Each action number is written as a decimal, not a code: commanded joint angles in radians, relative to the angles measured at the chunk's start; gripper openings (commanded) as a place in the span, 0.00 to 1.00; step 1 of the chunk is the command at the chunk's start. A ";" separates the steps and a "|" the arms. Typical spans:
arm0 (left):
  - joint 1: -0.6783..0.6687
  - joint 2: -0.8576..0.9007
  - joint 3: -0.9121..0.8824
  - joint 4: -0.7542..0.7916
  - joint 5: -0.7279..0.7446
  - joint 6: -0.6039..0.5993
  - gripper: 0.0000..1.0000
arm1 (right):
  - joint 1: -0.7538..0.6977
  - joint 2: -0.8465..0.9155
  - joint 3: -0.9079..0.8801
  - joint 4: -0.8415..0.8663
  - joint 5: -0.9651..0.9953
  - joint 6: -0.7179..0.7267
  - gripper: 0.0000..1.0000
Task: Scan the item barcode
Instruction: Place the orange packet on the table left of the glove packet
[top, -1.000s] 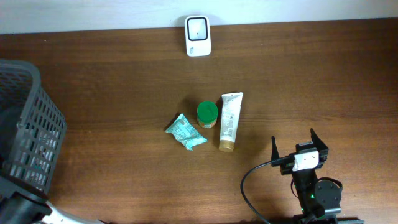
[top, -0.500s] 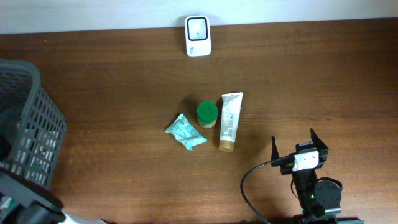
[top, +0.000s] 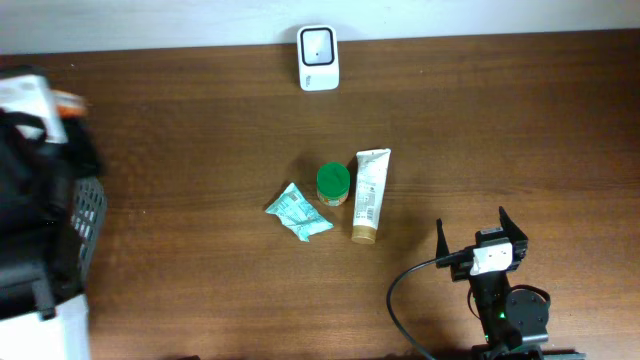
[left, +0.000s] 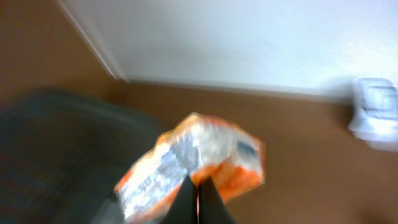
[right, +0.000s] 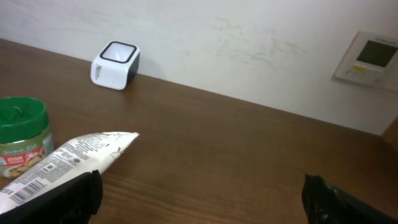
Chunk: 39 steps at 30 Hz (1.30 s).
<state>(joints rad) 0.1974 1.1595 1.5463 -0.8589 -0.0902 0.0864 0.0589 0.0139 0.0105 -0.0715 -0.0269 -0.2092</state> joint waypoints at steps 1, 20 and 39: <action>-0.220 0.085 -0.099 -0.084 0.230 -0.090 0.00 | 0.002 -0.008 -0.005 -0.004 -0.003 0.011 0.98; -0.513 0.540 -0.433 0.154 0.231 -0.150 0.00 | 0.002 -0.008 -0.005 -0.004 -0.003 0.011 0.98; -0.404 0.509 -0.085 -0.109 0.225 -0.150 0.99 | 0.002 -0.008 -0.005 -0.004 -0.003 0.011 0.98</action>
<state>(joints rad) -0.2108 1.6936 1.3685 -0.9241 0.1272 -0.0650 0.0589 0.0128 0.0105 -0.0719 -0.0273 -0.2089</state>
